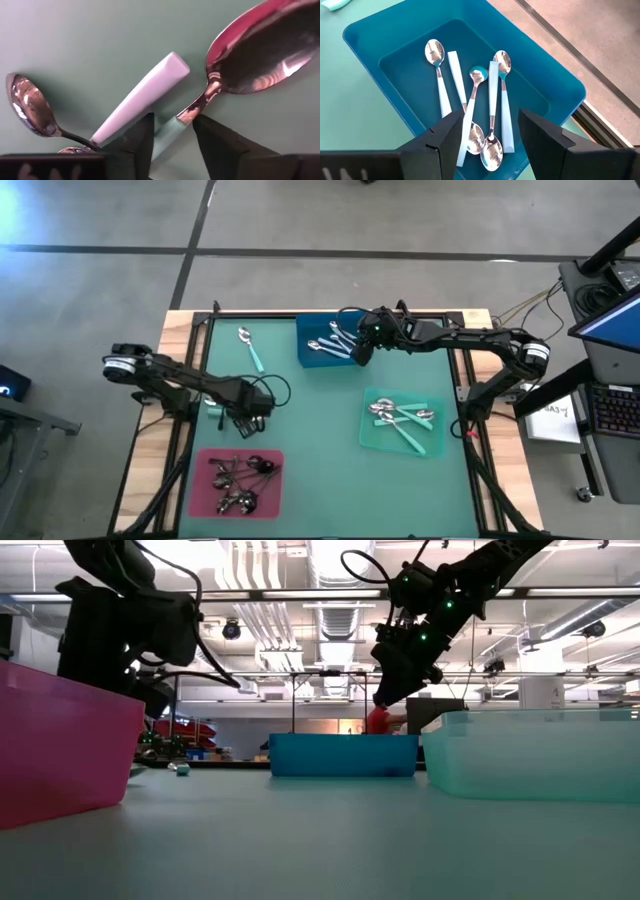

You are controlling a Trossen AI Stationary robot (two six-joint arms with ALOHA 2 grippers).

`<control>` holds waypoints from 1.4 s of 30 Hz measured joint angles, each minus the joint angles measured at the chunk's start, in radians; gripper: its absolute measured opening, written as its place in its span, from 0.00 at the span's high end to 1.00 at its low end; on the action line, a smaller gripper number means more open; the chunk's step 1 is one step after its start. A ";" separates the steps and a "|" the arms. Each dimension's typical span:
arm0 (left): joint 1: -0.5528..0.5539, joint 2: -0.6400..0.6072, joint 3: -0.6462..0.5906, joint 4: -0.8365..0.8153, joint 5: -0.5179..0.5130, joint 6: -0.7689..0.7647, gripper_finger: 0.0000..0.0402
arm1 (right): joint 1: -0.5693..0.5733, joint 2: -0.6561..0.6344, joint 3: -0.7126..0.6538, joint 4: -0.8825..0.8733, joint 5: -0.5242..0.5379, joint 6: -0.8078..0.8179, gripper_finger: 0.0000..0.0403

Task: Sort silverware by color (type)
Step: Put the green spoon into the green bin

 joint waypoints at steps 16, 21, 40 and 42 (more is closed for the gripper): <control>0.000 -0.015 0.013 0.049 -0.089 0.010 0.95 | 0.000 0.000 0.000 0.000 0.000 0.000 0.55; 0.003 -0.060 0.012 0.201 -0.269 0.012 0.95 | 0.000 0.000 0.000 0.000 0.000 0.000 0.55; 0.000 -0.264 0.003 0.633 -0.521 0.170 0.95 | 0.000 0.000 0.000 0.000 -0.001 0.000 0.55; -0.001 -0.266 0.003 0.709 -0.516 0.210 0.95 | 0.000 0.000 0.000 0.000 0.000 0.000 0.55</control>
